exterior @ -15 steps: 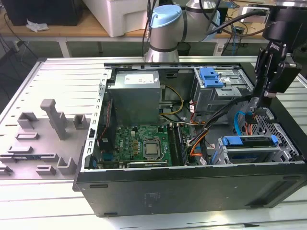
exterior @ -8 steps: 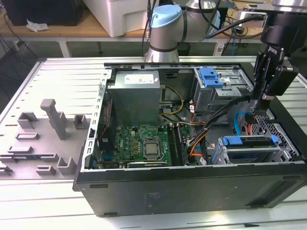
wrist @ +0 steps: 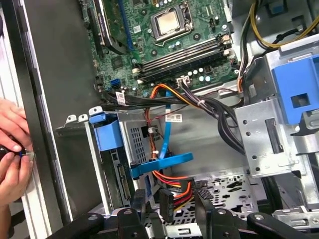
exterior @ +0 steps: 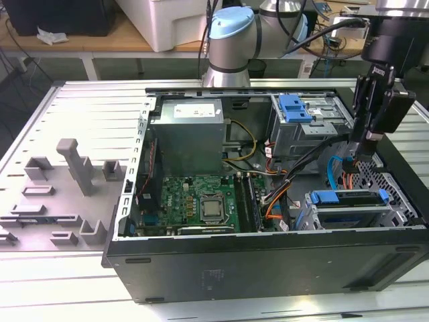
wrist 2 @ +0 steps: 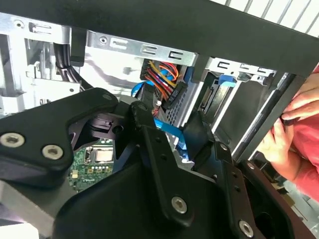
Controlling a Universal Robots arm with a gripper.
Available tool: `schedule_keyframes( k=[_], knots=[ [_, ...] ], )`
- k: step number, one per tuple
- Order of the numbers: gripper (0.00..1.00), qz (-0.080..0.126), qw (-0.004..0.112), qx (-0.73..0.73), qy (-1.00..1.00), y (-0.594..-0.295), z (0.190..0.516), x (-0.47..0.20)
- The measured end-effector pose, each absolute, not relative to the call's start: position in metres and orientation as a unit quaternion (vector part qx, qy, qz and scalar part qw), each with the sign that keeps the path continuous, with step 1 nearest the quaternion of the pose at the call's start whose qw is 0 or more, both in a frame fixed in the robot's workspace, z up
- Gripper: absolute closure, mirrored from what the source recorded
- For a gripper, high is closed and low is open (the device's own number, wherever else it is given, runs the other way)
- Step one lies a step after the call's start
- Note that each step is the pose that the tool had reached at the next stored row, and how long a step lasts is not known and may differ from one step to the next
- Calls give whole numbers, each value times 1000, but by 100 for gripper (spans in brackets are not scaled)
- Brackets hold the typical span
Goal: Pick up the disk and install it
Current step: 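Insert the first disk wire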
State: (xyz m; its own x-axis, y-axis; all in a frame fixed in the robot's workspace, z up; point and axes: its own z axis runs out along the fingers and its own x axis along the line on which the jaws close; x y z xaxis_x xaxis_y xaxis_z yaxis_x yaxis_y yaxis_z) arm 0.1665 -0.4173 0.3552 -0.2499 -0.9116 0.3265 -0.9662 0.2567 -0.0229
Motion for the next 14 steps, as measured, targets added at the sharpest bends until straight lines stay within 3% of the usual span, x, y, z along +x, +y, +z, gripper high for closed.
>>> schedule_keyframes(
  k=[14],
  knots=[
    [48,110,127,600,-783,-417,345,168]
  ],
)
